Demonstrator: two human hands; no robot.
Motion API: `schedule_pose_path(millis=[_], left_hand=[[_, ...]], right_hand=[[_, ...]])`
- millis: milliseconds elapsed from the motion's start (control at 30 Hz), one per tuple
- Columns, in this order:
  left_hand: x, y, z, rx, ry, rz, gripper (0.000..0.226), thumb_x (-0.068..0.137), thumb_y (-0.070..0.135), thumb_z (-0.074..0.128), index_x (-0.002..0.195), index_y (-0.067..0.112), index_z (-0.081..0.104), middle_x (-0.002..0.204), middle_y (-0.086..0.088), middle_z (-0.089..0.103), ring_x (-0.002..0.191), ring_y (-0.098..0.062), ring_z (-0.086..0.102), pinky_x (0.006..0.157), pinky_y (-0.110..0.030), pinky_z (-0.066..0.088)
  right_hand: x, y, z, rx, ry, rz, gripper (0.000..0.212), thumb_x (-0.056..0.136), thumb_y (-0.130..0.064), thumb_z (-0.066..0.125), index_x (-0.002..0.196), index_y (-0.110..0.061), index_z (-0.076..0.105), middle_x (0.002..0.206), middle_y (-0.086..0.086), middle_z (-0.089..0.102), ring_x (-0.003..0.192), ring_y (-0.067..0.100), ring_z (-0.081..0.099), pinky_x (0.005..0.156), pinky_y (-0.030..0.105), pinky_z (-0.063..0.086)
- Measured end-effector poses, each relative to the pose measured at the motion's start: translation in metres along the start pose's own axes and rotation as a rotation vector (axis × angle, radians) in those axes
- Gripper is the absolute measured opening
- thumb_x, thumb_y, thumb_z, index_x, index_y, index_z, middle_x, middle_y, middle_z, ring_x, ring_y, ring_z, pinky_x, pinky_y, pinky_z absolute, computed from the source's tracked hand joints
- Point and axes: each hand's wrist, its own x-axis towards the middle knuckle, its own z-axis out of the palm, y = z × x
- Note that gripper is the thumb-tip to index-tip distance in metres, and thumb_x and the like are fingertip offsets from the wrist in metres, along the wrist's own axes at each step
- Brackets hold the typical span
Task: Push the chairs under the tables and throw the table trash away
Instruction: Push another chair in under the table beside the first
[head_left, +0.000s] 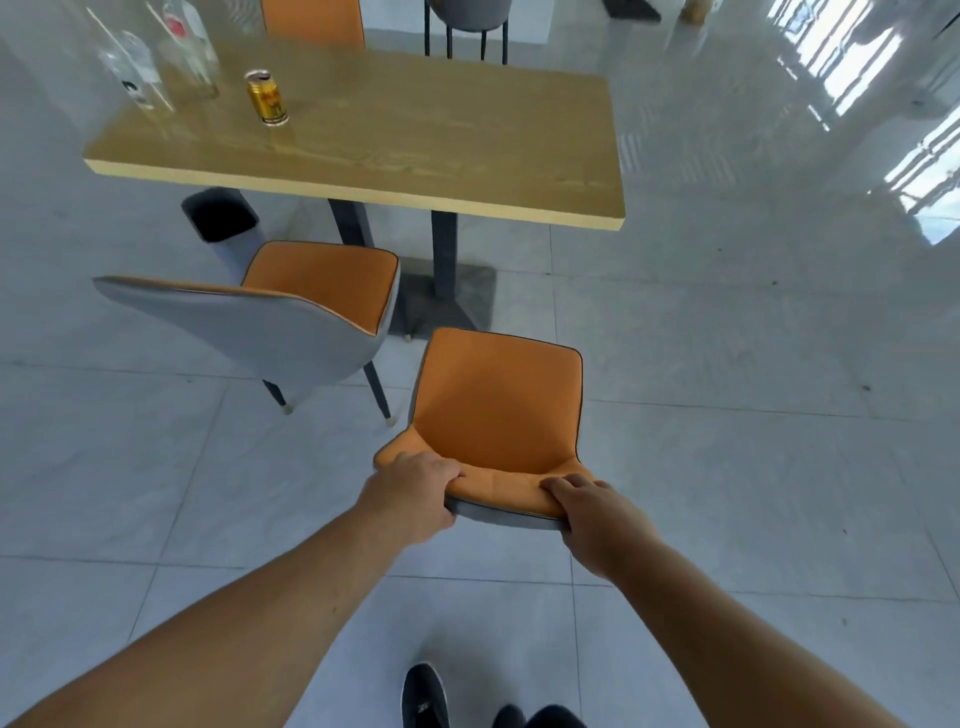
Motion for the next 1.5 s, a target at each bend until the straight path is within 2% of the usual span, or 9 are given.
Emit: schedule_pose_path(millis=[333, 600, 700, 800, 900, 1000, 1167, 1333, 1500], left_hand=[[0.134, -0.026, -0.063, -0.03, 0.02, -0.011, 0.046, 0.084, 0.042, 0.07, 0.128, 0.035, 0.057, 0.123, 0.008, 0.06, 0.111, -0.019, 0.053, 0.085, -0.04, 0.053], [0.209, -0.041, -0.099, -0.1, 0.041, -0.007, 0.052, 0.084, 0.043, 0.07, 0.133, 0.033, 0.055, 0.127, 0.006, 0.058, 0.117, -0.021, 0.051, 0.091, -0.042, 0.052], [0.219, -0.045, -0.105, -0.132, -0.025, 0.029, 0.058, 0.081, 0.049, 0.071, 0.134, 0.033, 0.053, 0.131, 0.007, 0.055, 0.117, -0.02, 0.052, 0.091, -0.04, 0.051], [0.209, -0.063, -0.109, -0.139, -0.118, 0.057, 0.062, 0.079, 0.055, 0.069, 0.134, 0.036, 0.049, 0.133, 0.01, 0.053, 0.116, -0.019, 0.052, 0.086, -0.036, 0.048], [0.197, -0.112, -0.127, 0.073, 0.014, 0.063, 0.045, 0.081, 0.054, 0.065, 0.118, 0.031, 0.054, 0.111, 0.008, 0.054, 0.107, -0.021, 0.052, 0.083, -0.038, 0.044], [0.187, -0.192, -0.154, 0.265, 0.123, -0.079, 0.043, 0.081, 0.047, 0.064, 0.12, 0.03, 0.055, 0.114, 0.006, 0.059, 0.107, -0.021, 0.052, 0.09, -0.042, 0.044], [0.152, -0.323, -0.174, 0.27, 0.151, -0.213, 0.039, 0.077, 0.048, 0.072, 0.11, 0.03, 0.063, 0.101, 0.007, 0.068, 0.087, -0.02, 0.064, 0.066, -0.036, 0.051], [0.148, -0.343, -0.168, 0.251, 0.191, -0.031, 0.036, 0.049, 0.029, 0.094, 0.072, 0.021, 0.067, 0.062, 0.003, 0.063, 0.051, -0.025, 0.059, 0.044, -0.028, 0.041], [0.151, -0.353, -0.168, 0.232, 0.225, 0.158, 0.029, 0.053, 0.018, 0.091, 0.074, 0.019, 0.071, 0.062, 0.004, 0.063, 0.05, -0.02, 0.059, 0.042, -0.029, 0.05]], right_hand=[[0.133, 0.037, -0.076, -0.005, -0.003, -0.018, 0.049, 0.097, -0.023, 0.052, 0.143, -0.038, 0.043, 0.135, -0.008, 0.056, 0.117, 0.024, 0.054, 0.082, 0.043, 0.056], [0.209, 0.056, -0.122, 0.008, 0.028, 0.024, 0.043, 0.096, -0.022, 0.052, 0.137, -0.035, 0.048, 0.13, -0.006, 0.057, 0.117, 0.025, 0.053, 0.081, 0.044, 0.057], [0.213, 0.058, -0.134, -0.034, -0.065, 0.118, 0.044, 0.096, -0.023, 0.051, 0.138, -0.034, 0.046, 0.134, -0.004, 0.054, 0.123, 0.028, 0.049, 0.088, 0.049, 0.055], [0.208, 0.035, -0.14, -0.184, -0.213, 0.242, 0.044, 0.093, -0.039, 0.056, 0.134, -0.032, 0.044, 0.132, -0.004, 0.053, 0.129, 0.033, 0.045, 0.102, 0.065, 0.041], [0.212, -0.017, -0.137, -0.188, -0.151, 0.202, 0.045, 0.091, -0.04, 0.055, 0.133, -0.029, 0.046, 0.129, -0.001, 0.055, 0.127, 0.032, 0.046, 0.11, 0.066, 0.031], [0.226, -0.076, -0.127, -0.142, -0.053, 0.117, 0.041, 0.096, -0.031, 0.048, 0.137, -0.025, 0.046, 0.132, 0.001, 0.057, 0.129, 0.031, 0.048, 0.117, 0.058, 0.027], [0.252, -0.131, -0.112, -0.162, 0.072, 0.123, 0.028, 0.097, -0.035, 0.047, 0.124, -0.029, 0.053, 0.116, -0.003, 0.064, 0.106, 0.025, 0.059, 0.091, 0.042, 0.045], [0.259, -0.125, -0.108, -0.18, 0.095, 0.086, 0.018, 0.091, -0.036, 0.056, 0.107, -0.03, 0.062, 0.096, -0.007, 0.067, 0.088, 0.021, 0.063, 0.067, 0.035, 0.043], [0.267, -0.137, -0.115, -0.192, 0.07, -0.045, 0.011, 0.092, -0.027, 0.061, 0.101, -0.026, 0.066, 0.09, -0.007, 0.068, 0.079, 0.02, 0.064, 0.061, 0.032, 0.046]])
